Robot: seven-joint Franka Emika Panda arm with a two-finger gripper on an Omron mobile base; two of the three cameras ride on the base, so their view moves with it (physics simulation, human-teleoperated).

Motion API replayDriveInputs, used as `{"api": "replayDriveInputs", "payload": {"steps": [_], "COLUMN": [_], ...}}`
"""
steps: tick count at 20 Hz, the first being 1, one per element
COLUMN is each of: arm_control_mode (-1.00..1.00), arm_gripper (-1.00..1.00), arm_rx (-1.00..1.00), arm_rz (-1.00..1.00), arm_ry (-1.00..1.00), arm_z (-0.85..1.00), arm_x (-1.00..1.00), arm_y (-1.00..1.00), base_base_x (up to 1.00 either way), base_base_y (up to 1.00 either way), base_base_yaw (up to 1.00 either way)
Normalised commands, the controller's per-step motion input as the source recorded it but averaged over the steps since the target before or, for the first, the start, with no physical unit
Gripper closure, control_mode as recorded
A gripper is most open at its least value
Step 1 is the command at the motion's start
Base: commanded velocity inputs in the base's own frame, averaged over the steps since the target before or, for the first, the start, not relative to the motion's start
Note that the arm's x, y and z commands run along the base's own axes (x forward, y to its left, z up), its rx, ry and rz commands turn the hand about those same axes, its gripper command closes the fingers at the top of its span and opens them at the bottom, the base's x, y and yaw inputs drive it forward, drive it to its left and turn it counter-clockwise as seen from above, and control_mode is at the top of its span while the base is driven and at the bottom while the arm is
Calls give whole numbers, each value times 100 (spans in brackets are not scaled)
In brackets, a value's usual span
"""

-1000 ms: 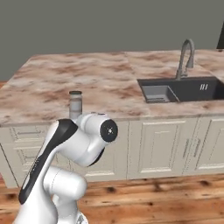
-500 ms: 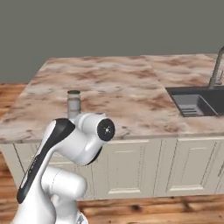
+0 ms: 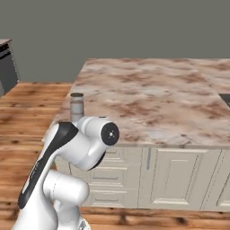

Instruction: Take the cinnamon bottle from the cabinet and place it on the dining table, next to the plate with the cupcake. Then take the chocolate from the dining counter and place it on the cupcake plate.

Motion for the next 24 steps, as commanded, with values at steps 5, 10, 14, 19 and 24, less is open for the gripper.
{"api": "replayDriveInputs", "payload": {"steps": [5, 10, 14, 19, 24], "arm_control_mode": [100, 100, 100, 100, 100], "arm_gripper": [100, 100, 100, 100, 100], "arm_rx": [0, 0, 0, 0, 0], "arm_rz": [0, 0, 0, 0, 0], "arm_ry": [0, 0, 0, 0, 0], "arm_z": [0, 0, 0, 0, 0], "arm_x": [0, 0, 0, 0, 0], "arm_y": [0, 0, 0, 0, 0], "base_base_x": [-9, 0, 11, 26, 54], "base_base_y": [94, 94, 94, 90, 74], "base_base_yaw": [8, 1, 0, -1, -6]}}
